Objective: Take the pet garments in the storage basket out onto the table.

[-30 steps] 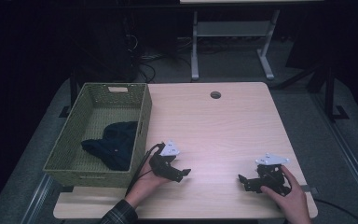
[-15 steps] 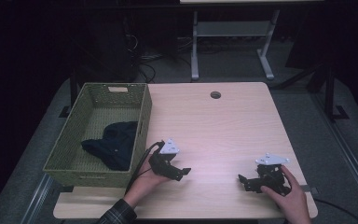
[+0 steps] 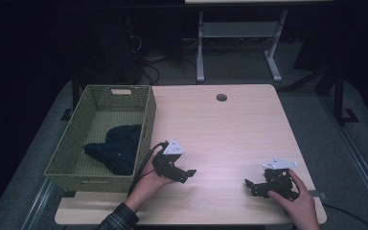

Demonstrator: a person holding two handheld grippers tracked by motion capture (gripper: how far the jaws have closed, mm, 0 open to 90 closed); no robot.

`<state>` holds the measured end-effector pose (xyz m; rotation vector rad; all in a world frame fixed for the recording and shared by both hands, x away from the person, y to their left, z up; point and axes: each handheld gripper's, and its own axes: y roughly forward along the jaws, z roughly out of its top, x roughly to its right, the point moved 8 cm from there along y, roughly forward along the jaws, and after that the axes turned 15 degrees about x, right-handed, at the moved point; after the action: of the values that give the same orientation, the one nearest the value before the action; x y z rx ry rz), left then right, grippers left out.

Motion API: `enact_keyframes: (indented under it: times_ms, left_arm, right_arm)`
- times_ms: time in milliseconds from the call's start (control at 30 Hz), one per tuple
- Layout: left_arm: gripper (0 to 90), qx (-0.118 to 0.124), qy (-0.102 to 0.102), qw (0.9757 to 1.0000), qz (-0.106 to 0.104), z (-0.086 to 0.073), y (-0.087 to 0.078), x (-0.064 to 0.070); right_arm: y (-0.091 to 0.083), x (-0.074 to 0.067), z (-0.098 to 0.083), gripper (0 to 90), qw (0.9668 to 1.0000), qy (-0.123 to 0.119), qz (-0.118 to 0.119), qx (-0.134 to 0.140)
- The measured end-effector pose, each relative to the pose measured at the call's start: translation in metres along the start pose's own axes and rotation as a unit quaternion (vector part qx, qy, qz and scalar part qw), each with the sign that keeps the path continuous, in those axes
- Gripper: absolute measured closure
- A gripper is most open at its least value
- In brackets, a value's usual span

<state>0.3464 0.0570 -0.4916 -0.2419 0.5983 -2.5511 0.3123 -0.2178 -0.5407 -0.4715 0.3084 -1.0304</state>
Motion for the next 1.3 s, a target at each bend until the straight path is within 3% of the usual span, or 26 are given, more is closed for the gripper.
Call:
enact_keyframes:
  times_ms: [467, 967, 1300]
  left_arm:
    - [13.8, 0.002, 0.003, 1.0, -0.002, 0.01, -0.004, -0.001]
    - [13.8, 0.004, -0.006, 0.9999, -0.012, 0.021, -0.009, 0.002]
    - [13.9, 0.006, 0.006, 0.9999, -0.009, 0.032, -0.013, -0.001]
  right_arm:
    - [0.0, 0.0, 0.0, 0.0, 1.0, 0.0, 0.0, 0.0]
    - [0.0, 0.0, 0.0, 0.0, 1.0, 0.0, 0.0, 0.0]
    - [0.0, 0.0, 0.0, 0.0, 1.0, 0.0, 0.0, 0.0]
